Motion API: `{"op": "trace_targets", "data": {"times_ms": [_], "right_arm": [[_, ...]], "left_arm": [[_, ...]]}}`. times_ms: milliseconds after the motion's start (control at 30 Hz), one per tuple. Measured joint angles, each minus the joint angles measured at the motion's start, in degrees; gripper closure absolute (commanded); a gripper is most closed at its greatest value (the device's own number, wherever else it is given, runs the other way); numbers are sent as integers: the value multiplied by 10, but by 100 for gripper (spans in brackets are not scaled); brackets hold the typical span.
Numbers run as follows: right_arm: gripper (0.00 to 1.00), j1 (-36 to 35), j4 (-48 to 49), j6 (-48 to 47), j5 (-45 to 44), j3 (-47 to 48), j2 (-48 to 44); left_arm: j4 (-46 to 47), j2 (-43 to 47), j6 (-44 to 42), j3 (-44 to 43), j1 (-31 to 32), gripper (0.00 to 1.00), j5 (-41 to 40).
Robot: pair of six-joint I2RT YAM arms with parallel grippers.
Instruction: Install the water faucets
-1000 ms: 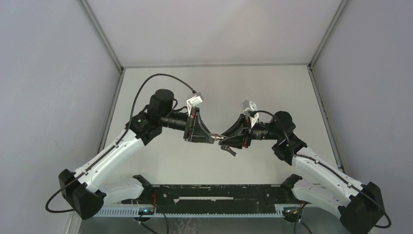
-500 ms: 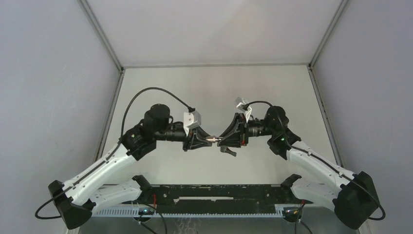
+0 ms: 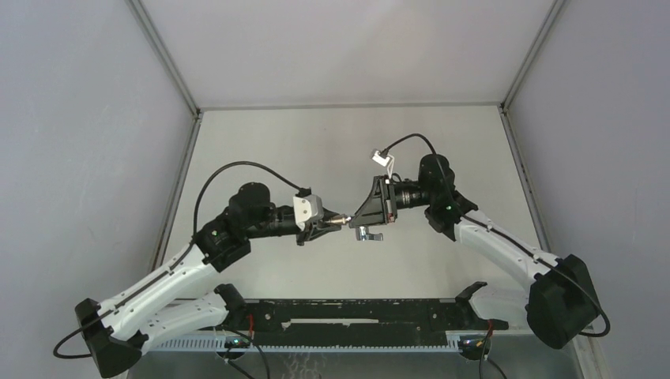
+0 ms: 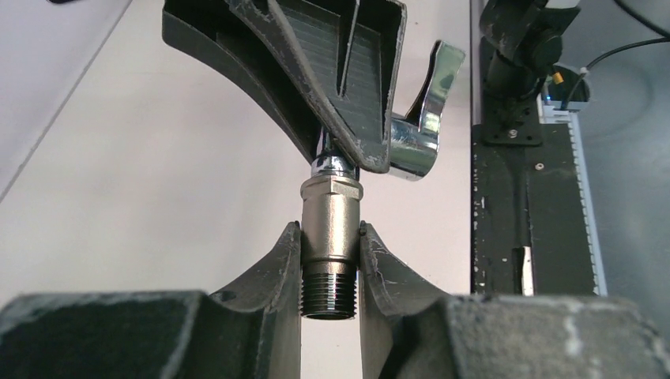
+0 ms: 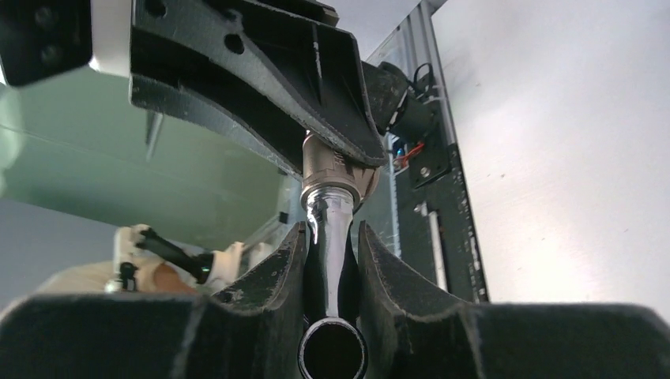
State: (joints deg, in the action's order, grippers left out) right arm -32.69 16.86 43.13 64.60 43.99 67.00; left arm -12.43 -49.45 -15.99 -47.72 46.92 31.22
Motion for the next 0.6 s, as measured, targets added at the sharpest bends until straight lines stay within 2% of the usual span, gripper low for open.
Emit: {"op": "trace_targets", "data": {"times_ms": [133, 300, 600], "right_arm": [[100, 9, -8, 54, 19, 9, 28], [100, 25, -95, 94, 42, 84, 85], [100, 49, -114, 249, 65, 110, 193]], "left_arm": [[31, 7, -6, 28, 13, 100, -37], [78, 12, -35, 54, 34, 100, -114], [155, -5, -157, 122, 96, 100, -304]]}}
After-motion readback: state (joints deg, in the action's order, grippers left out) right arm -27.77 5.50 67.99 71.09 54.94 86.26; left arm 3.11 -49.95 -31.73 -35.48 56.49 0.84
